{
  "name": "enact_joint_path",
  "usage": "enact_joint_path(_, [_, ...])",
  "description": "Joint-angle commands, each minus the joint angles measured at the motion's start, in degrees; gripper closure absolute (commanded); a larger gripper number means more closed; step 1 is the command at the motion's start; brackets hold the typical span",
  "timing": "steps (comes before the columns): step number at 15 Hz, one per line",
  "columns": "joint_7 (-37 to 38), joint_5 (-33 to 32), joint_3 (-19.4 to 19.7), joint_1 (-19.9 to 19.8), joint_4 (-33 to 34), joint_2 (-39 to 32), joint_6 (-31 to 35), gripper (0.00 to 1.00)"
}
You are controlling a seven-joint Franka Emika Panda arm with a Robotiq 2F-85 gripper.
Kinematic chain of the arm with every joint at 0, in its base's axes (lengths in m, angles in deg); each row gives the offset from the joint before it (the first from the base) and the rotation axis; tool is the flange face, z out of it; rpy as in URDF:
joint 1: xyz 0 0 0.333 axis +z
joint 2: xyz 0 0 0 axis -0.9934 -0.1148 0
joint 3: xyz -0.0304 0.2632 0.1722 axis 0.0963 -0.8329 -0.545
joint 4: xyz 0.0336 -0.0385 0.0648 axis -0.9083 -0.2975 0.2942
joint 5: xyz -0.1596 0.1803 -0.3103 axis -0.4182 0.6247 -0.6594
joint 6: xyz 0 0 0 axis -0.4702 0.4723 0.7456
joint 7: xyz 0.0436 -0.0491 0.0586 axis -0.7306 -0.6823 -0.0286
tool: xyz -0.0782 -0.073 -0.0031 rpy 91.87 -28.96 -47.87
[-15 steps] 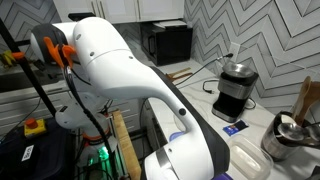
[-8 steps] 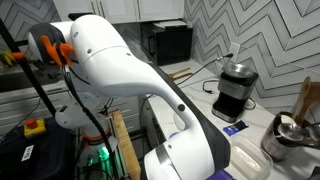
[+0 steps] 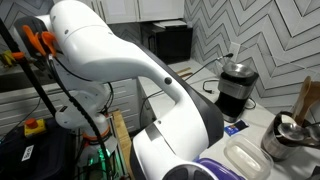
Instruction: Cover the lunch boxes with their lids
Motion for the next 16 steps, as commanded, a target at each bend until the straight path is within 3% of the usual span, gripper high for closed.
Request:
enact_joint_path(1, [2.3, -6.7, -0.1, 1.5, -2.8, 6.1, -2.6, 0.98])
enact_joint_path(8, [-0.3, -11.4, -1.8, 7.9, -1.8, 9.6, -12.4, 0.98])
enact_joint_path(16, [-5.9, -9.3, -3.6, 18.4, -0.4, 6.5, -14.5, 0.98])
